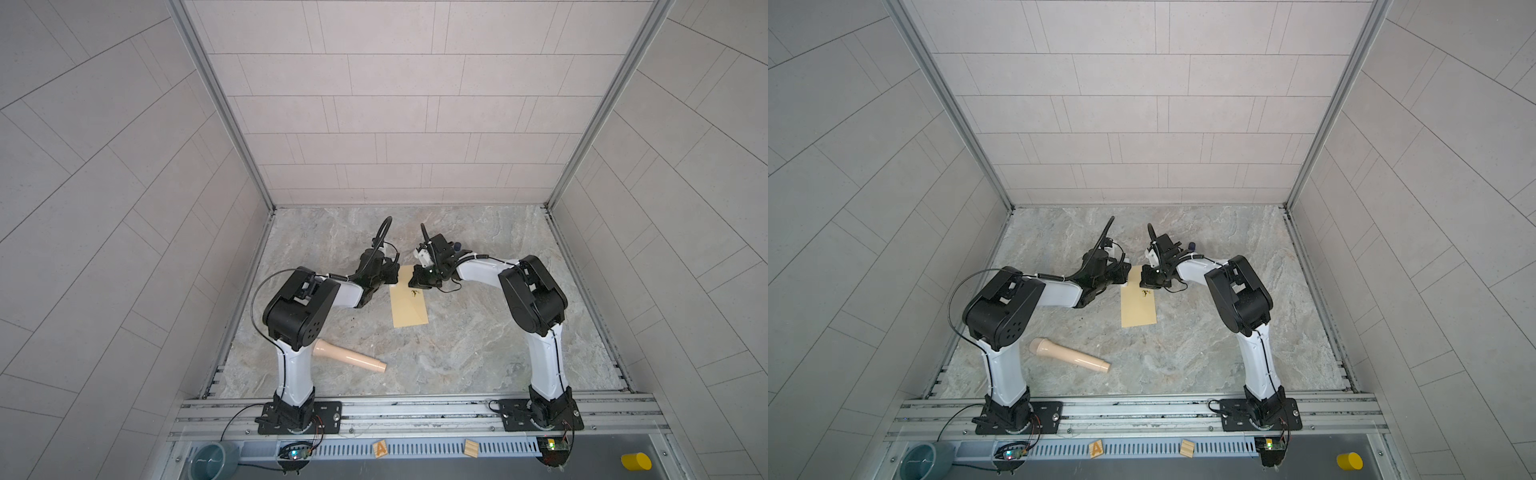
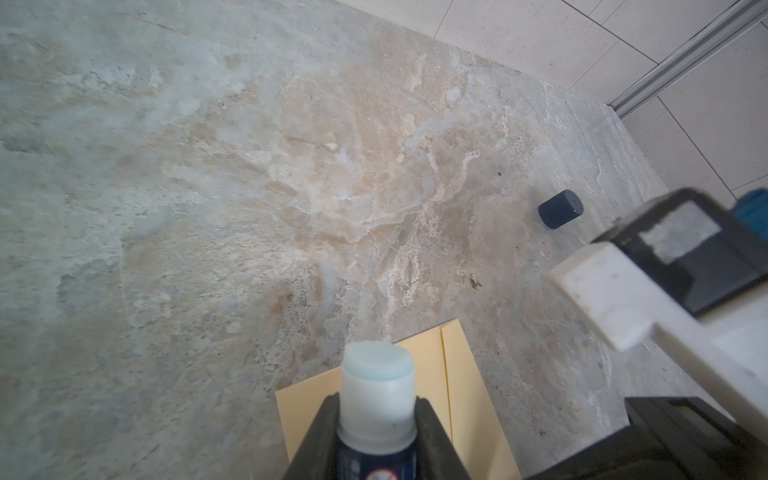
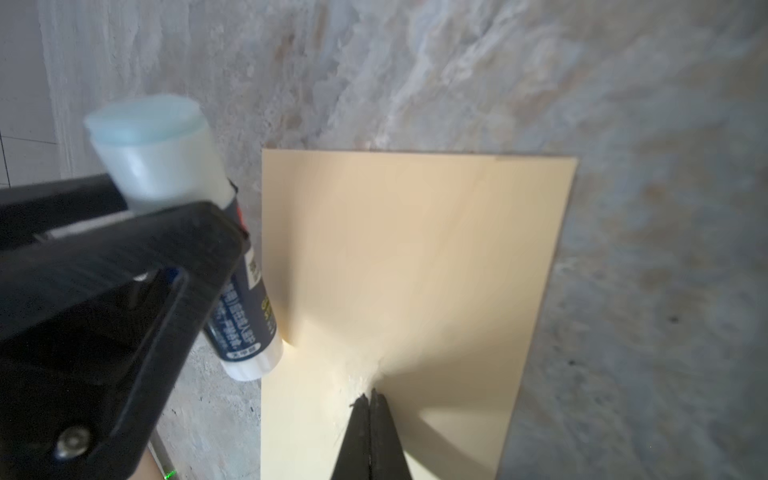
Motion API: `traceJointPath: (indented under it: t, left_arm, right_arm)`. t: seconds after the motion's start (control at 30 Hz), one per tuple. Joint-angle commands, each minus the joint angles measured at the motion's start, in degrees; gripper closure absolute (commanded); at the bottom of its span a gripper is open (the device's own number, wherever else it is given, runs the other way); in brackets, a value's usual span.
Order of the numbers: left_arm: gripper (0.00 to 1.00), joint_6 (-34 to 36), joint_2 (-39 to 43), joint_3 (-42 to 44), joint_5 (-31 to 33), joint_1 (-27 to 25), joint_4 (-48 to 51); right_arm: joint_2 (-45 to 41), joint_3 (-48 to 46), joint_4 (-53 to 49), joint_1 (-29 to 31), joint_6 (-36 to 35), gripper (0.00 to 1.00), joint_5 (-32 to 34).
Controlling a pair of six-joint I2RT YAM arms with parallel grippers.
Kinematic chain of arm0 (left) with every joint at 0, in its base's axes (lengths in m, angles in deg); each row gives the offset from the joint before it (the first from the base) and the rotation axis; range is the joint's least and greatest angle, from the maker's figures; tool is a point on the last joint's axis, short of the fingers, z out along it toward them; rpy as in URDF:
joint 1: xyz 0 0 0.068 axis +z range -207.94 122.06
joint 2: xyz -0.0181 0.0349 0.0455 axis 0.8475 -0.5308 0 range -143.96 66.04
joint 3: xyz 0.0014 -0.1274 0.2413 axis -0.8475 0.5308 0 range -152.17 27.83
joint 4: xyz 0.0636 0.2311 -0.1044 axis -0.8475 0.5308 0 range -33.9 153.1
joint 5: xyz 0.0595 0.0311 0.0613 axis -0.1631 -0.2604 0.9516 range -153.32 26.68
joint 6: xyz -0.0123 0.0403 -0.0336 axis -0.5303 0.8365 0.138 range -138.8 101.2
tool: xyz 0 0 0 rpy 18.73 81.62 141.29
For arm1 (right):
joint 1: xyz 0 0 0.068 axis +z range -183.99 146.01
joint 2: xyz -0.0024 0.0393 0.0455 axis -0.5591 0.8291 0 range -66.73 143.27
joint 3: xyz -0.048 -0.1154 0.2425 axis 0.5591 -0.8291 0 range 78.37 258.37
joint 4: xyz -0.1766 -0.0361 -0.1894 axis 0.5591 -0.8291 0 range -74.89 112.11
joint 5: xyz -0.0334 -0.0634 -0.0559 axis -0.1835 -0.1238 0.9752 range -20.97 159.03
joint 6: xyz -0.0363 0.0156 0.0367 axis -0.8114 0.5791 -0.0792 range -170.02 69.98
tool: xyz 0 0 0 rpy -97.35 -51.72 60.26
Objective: Place the letter into the envelope and seal it
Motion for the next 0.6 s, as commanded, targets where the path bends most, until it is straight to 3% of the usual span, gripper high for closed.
traceJointPath:
  t: [0.0, 0.57]
  left_arm:
    - [1.00, 0.25, -1.89, -0.02, 0.16, 0.37, 2.29]
    - [1.00, 0.38, -1.90, -0.07, 0.14, 0.37, 2.29]
  right_arm:
    - [-1.77, -0.89, -1.41, 1.40, -0.93, 1.00, 0.23]
    - [-4.02, -6.95, -1.78, 2.46, -2.37, 1.00, 0.71]
